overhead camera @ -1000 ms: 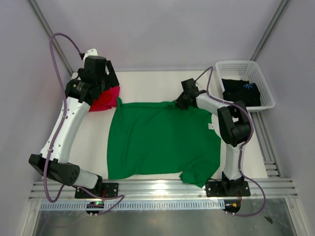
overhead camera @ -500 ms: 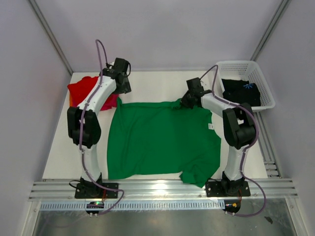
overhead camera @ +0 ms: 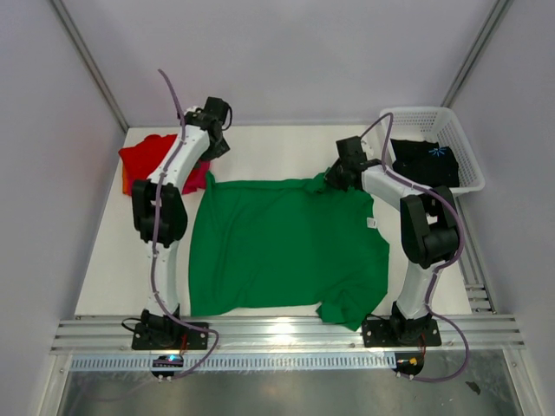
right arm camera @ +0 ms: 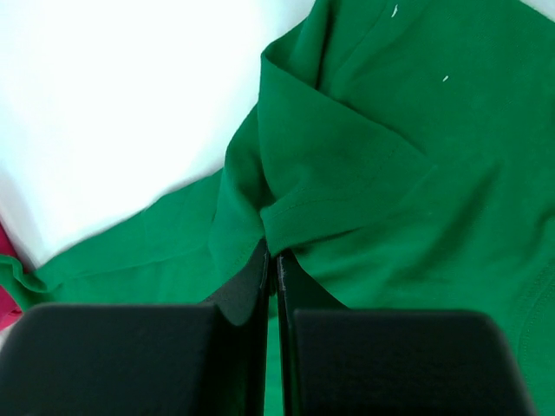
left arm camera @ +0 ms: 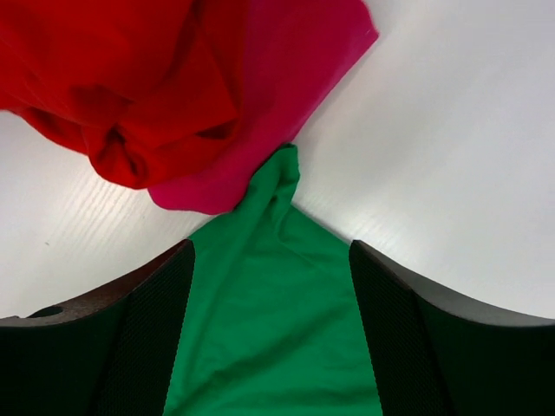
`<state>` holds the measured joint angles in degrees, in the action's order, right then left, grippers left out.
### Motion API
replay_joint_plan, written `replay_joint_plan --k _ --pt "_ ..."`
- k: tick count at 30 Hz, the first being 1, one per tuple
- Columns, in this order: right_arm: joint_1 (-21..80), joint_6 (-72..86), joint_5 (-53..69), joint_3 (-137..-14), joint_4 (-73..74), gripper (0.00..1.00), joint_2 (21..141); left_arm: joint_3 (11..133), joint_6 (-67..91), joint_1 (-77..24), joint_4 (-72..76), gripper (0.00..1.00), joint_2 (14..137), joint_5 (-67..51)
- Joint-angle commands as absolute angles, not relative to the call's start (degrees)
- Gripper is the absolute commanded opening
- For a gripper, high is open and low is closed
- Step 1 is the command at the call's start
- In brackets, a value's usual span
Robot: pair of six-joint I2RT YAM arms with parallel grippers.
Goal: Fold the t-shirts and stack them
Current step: Grap the side of the flattened tshirt furthest away from the robot with both arms
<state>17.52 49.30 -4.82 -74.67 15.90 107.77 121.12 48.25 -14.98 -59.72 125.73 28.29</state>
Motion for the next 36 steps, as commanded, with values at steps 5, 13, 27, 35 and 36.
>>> replay_joint_plan --k 5,13,27,35,36 --pt "17.40 48.16 -5.98 -74.71 14.59 0.03 105.47 121.38 56.78 -14.68 -65.66 0.73 131.22 26.72" --pt "17.40 47.99 -5.80 -74.71 14.50 0.03 105.91 120.67 58.36 -14.77 -62.67 0.71 133.85 21.27" --pt "17.40 48.25 -4.66 -75.06 14.15 0.03 107.84 120.50 57.66 -15.64 -60.30 0.68 136.23 20.92" --pt "17.40 46.76 -4.83 -75.67 14.94 0.03 107.93 118.74 54.68 -15.82 -56.96 0.63 136.41 23.29" --pt "17.40 46.67 -4.75 -75.67 15.03 0.03 107.84 118.65 54.32 -15.82 -56.69 0.60 136.32 23.73"
